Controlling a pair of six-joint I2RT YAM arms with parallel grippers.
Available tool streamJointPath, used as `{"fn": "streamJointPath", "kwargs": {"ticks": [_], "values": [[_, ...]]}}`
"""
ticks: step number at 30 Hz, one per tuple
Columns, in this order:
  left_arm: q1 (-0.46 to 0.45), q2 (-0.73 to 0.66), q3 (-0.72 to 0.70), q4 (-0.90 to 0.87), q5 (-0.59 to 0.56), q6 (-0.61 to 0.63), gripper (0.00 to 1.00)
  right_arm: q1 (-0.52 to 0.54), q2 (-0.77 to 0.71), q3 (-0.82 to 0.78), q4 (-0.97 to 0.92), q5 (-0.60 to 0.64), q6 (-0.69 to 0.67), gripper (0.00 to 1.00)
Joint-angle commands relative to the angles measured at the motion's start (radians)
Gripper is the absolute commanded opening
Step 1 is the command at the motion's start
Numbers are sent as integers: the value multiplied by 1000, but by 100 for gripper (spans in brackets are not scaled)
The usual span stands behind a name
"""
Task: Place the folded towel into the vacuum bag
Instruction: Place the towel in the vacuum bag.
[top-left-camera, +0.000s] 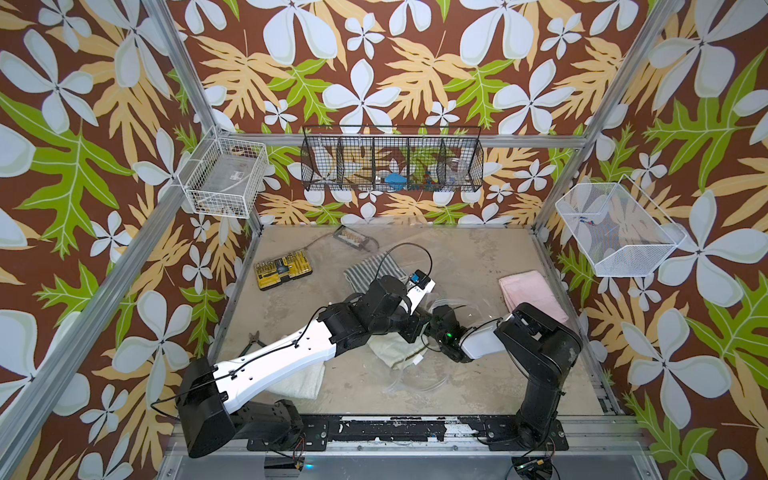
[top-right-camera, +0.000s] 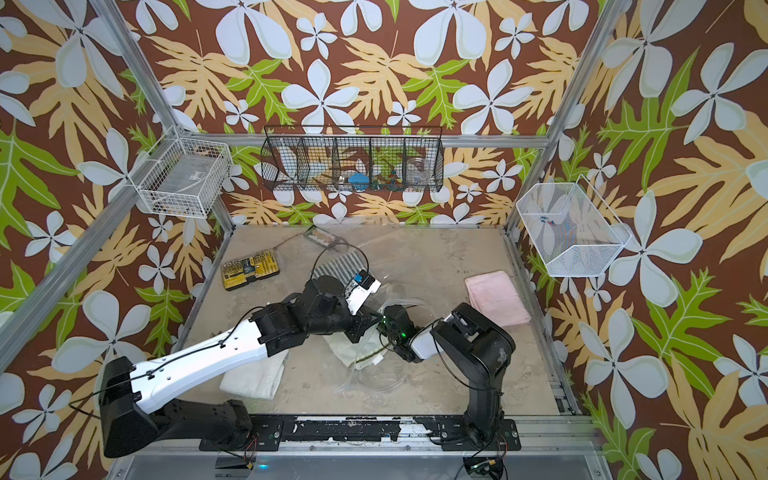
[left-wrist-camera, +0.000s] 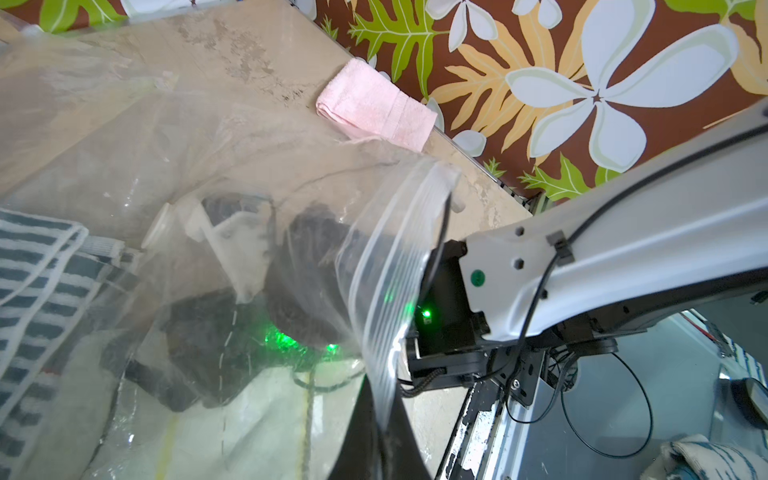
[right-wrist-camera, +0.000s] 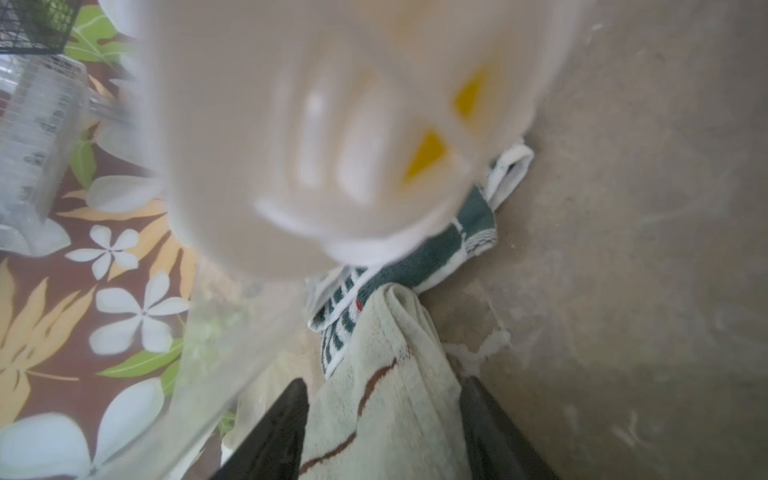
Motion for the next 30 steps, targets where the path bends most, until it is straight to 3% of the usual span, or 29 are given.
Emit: {"fn": "streamJointPath", "kwargs": {"ticks": [1, 6, 10, 15, 18, 24, 30], "values": [[-1, -4, -6, 79, 67, -26, 1, -1, 44, 52, -82, 36, 94, 64], [0, -7, -14, 91, 95, -38, 4, 0, 189, 70, 105, 41, 240, 57], [-2, -37, -54, 103, 126, -57, 10, -2, 262, 92, 224, 45, 270, 51], [1, -138, -134, 74, 43, -83, 45, -19, 301, 120, 273, 10, 237, 34], [38, -213, -152, 10, -72, -126, 57, -31, 329, 144, 291, -32, 220, 25], [323, -287, -190, -159, -340, -252, 74, -37, 367, 178, 322, -99, 188, 13], [712, -282, -419, 34, -208, -401, 80, -38, 357, 214, 272, -172, 118, 6]]}}
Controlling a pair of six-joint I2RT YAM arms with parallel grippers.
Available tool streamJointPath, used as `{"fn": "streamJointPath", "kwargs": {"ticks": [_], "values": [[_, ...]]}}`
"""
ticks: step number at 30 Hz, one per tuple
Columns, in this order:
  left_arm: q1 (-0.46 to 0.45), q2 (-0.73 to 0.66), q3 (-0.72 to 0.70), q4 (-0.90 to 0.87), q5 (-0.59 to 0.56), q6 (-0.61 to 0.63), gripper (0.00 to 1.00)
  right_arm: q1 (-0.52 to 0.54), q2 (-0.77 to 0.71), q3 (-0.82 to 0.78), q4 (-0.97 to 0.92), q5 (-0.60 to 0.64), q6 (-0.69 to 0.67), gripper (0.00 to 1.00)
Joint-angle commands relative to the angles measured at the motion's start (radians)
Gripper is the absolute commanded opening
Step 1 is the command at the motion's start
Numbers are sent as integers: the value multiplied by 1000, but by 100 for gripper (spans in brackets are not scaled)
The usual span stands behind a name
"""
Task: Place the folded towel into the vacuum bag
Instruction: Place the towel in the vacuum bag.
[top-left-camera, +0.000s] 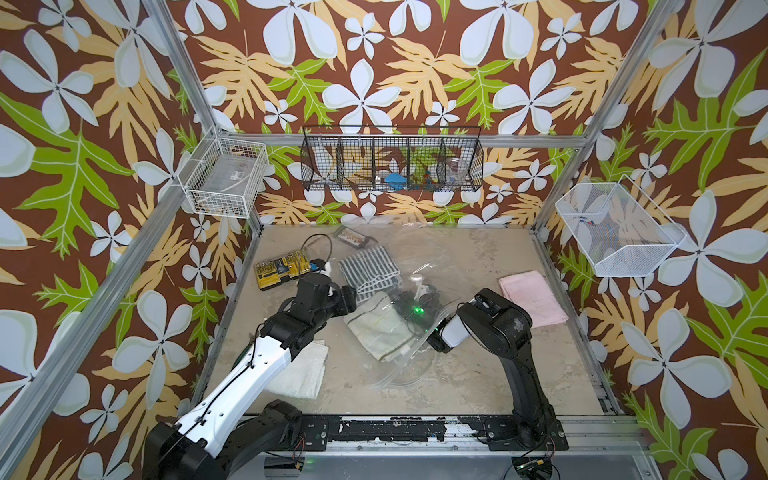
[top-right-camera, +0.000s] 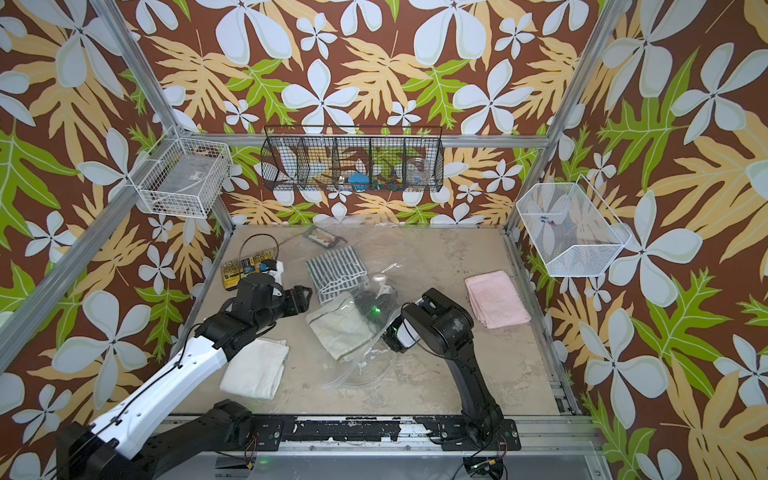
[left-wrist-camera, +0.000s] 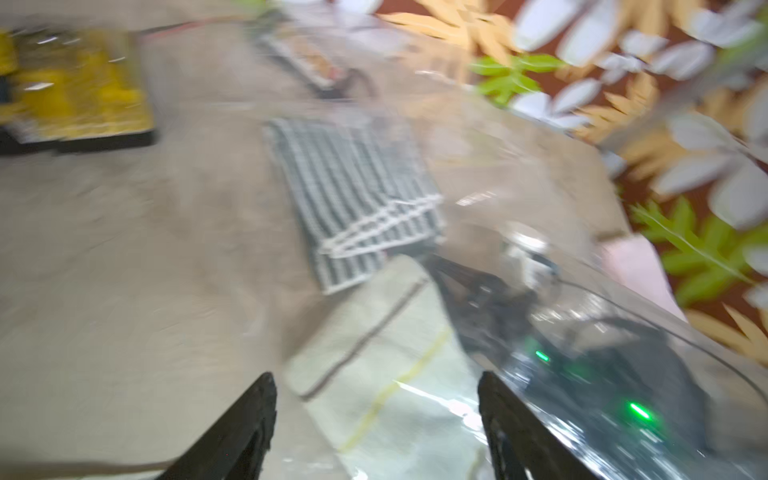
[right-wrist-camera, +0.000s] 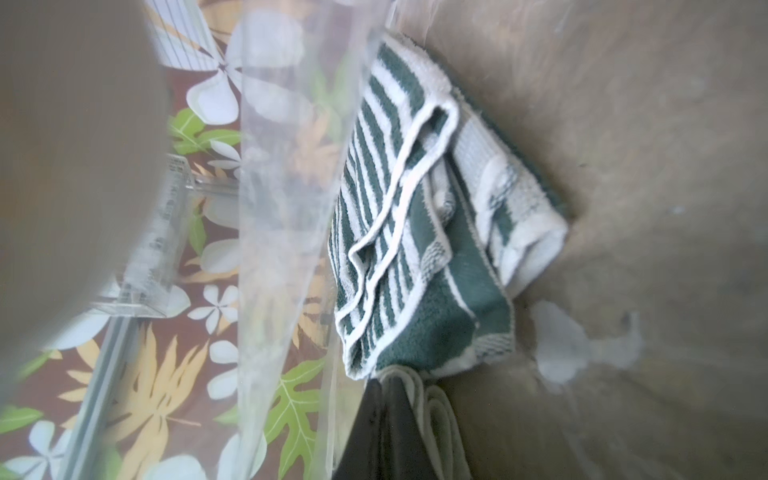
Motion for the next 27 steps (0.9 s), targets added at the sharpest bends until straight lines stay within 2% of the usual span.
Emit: {"fn": "streamJointPath", "kwargs": {"ticks": [1, 4, 9, 16, 19, 21, 23, 27], "values": [[139, 18, -96, 140, 69, -117, 81, 3, -1, 12, -119, -69, -87, 6], [195, 73, -146, 254, 82, -147, 82, 3, 0, 46, -168, -133, -140, 2], [206, 188, -176, 402, 68, -170, 83, 14, -9, 72, -245, -200, -217, 0], [207, 292, -164, 512, 99, -171, 83, 9, -125, -92, -194, -136, -202, 0], [206, 337, -150, 537, 124, -162, 83, 9, -189, -151, -206, -84, -205, 7], [207, 363, -138, 545, 147, -157, 82, 7, -212, -160, -234, -26, -206, 17], [206, 386, -136, 542, 149, -157, 82, -2, -200, -128, -280, 8, -179, 32], [206, 411, -145, 559, 142, -163, 81, -7, -128, -68, -265, 27, -70, 44]]}}
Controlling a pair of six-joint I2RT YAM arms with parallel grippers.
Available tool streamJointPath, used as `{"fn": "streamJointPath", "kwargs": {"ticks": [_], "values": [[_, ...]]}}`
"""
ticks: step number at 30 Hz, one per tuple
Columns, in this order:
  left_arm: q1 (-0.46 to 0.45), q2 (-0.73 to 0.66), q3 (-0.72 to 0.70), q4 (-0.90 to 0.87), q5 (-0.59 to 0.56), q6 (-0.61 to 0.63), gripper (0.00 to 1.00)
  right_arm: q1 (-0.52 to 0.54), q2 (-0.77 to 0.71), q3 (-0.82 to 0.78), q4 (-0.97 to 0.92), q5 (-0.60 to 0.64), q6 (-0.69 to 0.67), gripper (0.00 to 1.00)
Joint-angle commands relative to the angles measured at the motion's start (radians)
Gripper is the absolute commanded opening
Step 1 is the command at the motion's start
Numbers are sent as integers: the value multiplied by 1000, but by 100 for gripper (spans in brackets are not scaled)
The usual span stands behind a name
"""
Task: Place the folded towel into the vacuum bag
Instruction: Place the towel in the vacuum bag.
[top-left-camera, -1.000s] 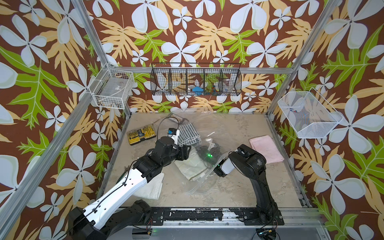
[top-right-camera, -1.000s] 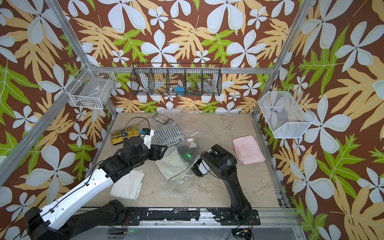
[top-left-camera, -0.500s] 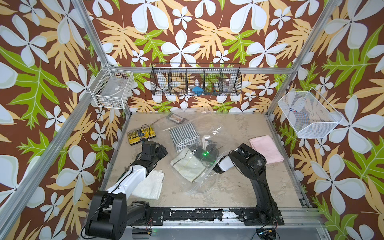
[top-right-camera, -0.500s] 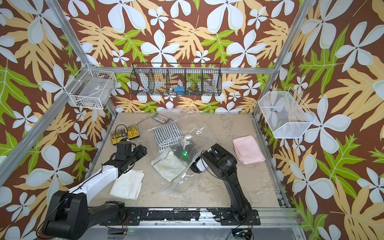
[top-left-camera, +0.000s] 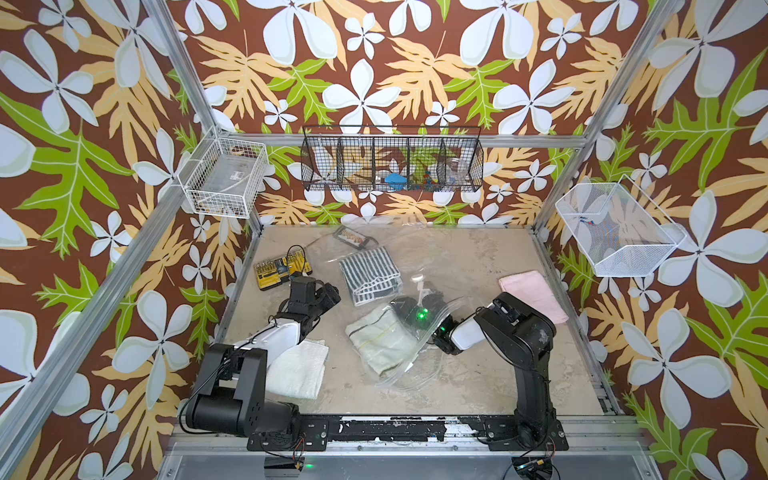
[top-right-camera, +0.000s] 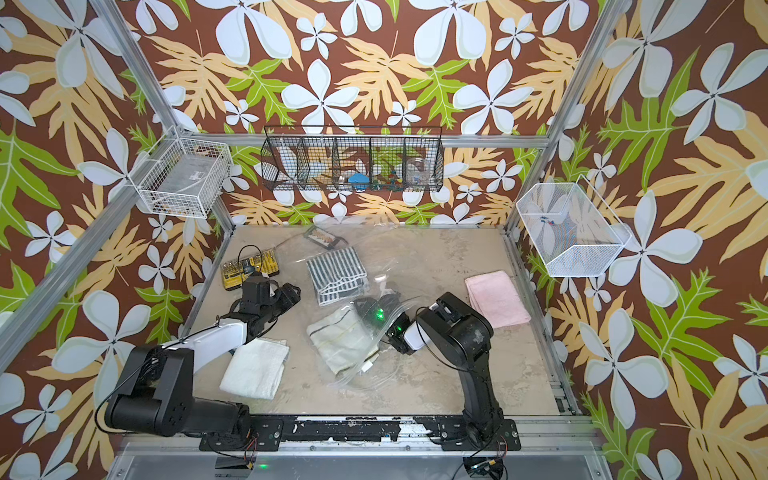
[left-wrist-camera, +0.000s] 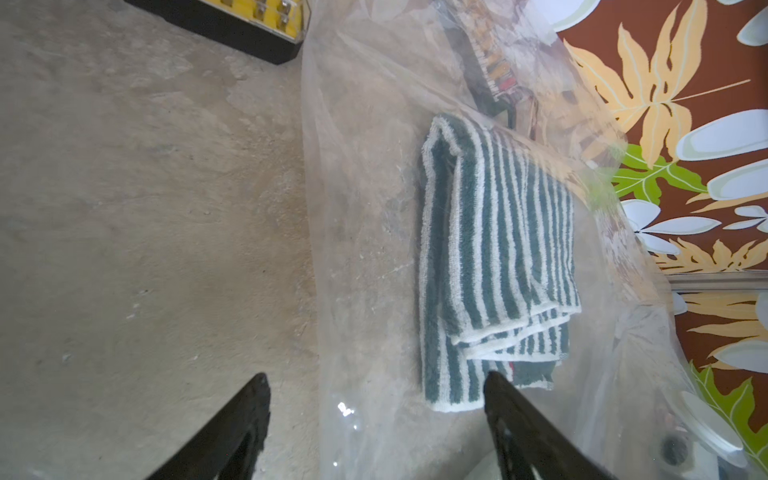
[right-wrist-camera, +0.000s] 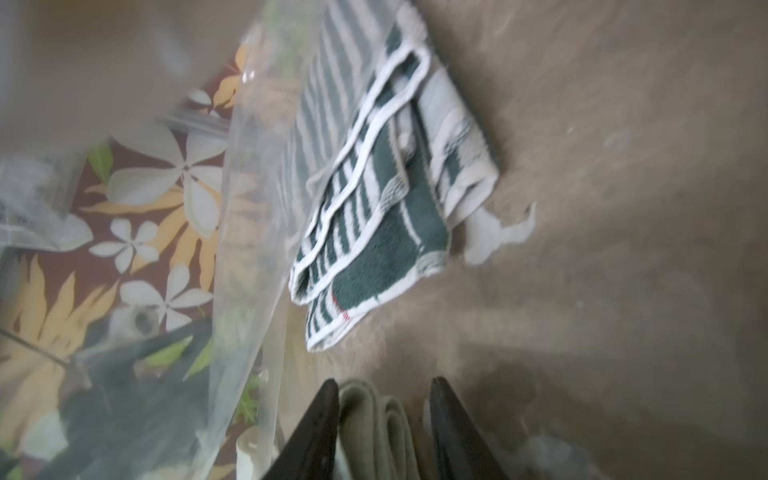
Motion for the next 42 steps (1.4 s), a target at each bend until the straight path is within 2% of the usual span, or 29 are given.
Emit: {"fn": "streamJointPath", "kwargs": {"ticks": [1, 5, 7, 11, 14, 21, 26, 37, 42], "values": [[3, 20, -2, 48, 20, -1, 81, 4, 42, 32, -12, 59, 109, 48], [2, 52, 3, 72, 39, -3, 80, 22, 71, 36, 8, 139, 207, 61], [1, 68, 7, 83, 55, -3, 80, 31, 81, 62, -35, 169, 238, 64], [-2, 84, 7, 92, 62, 4, 79, 41, 106, 125, -173, 230, 296, 62], [-2, 93, 15, 82, 69, 16, 78, 34, 164, 155, -107, 212, 315, 53], [-1, 109, 14, 83, 79, 29, 78, 26, 223, 265, -61, 64, 105, 15], [-2, 140, 35, 91, 97, 30, 79, 29, 216, 330, -140, -70, -36, 0], [-2, 144, 51, 118, 120, 46, 82, 41, 124, 232, -118, -321, -323, 0], [-2, 144, 52, 124, 139, 49, 83, 15, 124, 213, -100, -424, -385, 0]]}}
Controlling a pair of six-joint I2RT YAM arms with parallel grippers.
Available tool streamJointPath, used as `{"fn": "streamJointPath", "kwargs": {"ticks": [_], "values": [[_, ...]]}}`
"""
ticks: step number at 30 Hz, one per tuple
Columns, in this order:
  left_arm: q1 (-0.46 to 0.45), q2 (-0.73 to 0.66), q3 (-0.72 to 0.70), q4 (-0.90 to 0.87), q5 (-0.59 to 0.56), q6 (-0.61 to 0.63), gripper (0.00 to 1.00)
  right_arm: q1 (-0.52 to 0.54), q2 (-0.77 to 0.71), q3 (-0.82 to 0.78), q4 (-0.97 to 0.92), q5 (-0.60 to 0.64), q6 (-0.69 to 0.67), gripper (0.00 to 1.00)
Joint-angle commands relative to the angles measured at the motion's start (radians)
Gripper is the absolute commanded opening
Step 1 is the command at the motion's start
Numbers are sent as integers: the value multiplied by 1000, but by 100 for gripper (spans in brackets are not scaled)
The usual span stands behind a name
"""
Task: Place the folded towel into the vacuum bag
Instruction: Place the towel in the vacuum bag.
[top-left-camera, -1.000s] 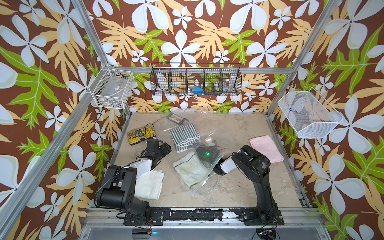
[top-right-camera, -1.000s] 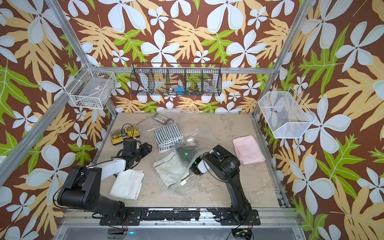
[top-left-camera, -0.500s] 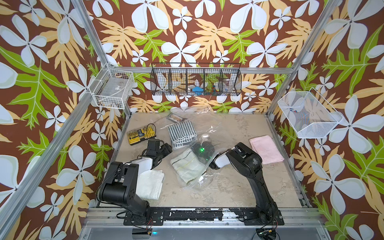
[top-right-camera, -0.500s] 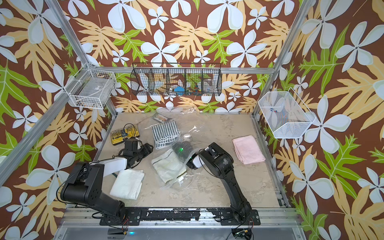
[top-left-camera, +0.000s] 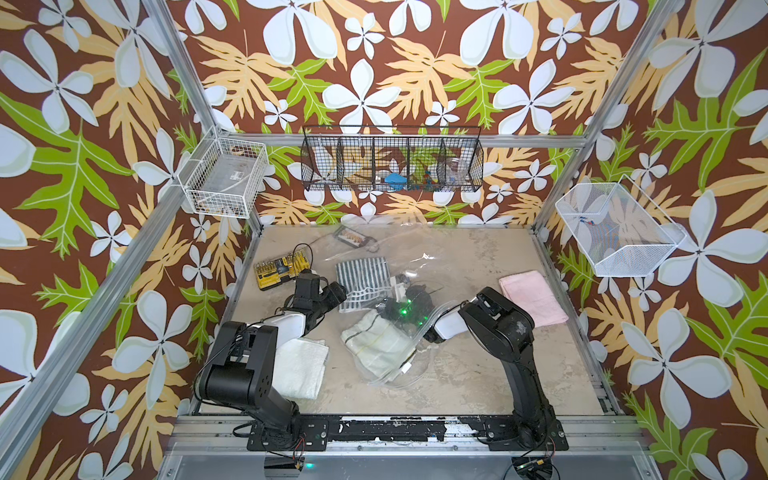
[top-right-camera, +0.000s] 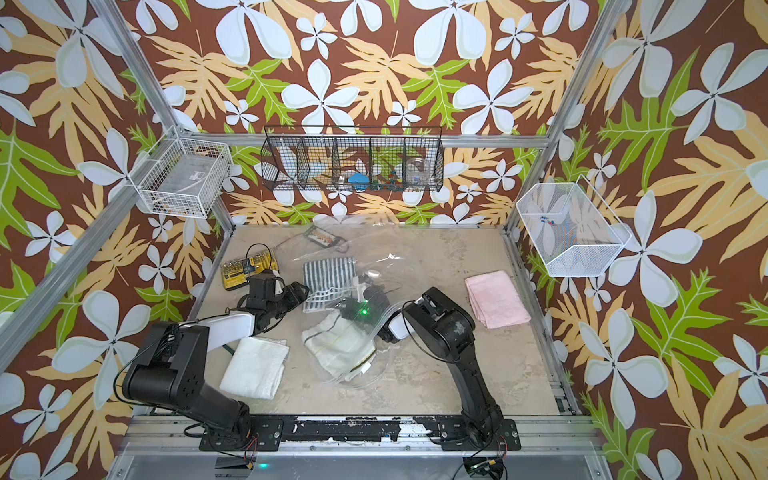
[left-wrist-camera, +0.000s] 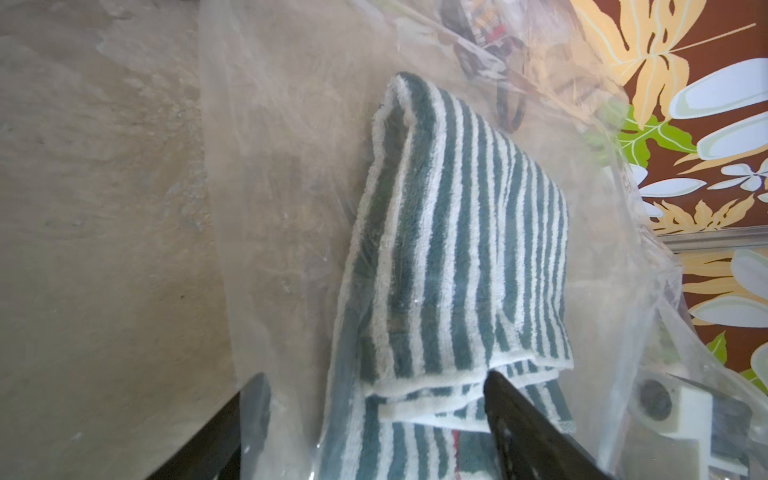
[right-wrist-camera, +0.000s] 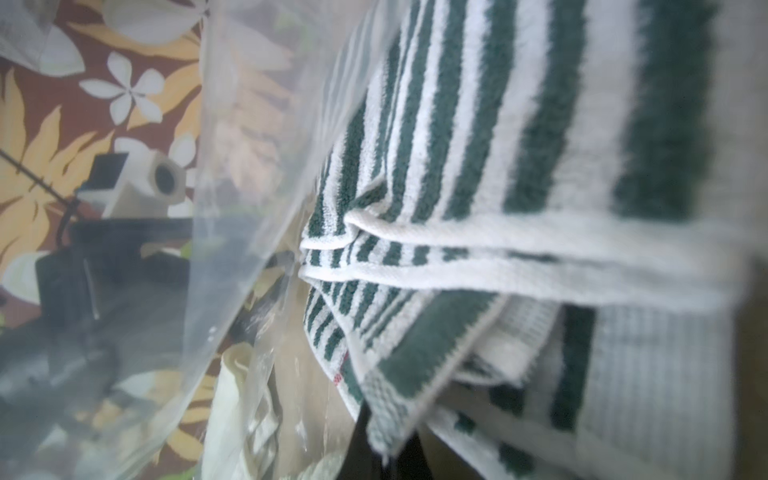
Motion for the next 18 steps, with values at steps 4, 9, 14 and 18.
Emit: {"fn": "streamJointPath", "kwargs": {"ticks": [4, 9, 14, 18], "values": [[1, 4, 5, 46, 39, 19, 84, -26, 8, 59, -98, -127, -140, 0], [-3, 10, 16, 40, 54, 11, 84, -18, -114, 40, -286, 93, -102, 28], [-3, -20, 22, -8, 29, 10, 84, -15, -345, -175, -405, 260, -14, 46], [-10, 11, 25, 2, 32, 6, 83, -13, -506, -322, -498, 323, 51, 53]]}}
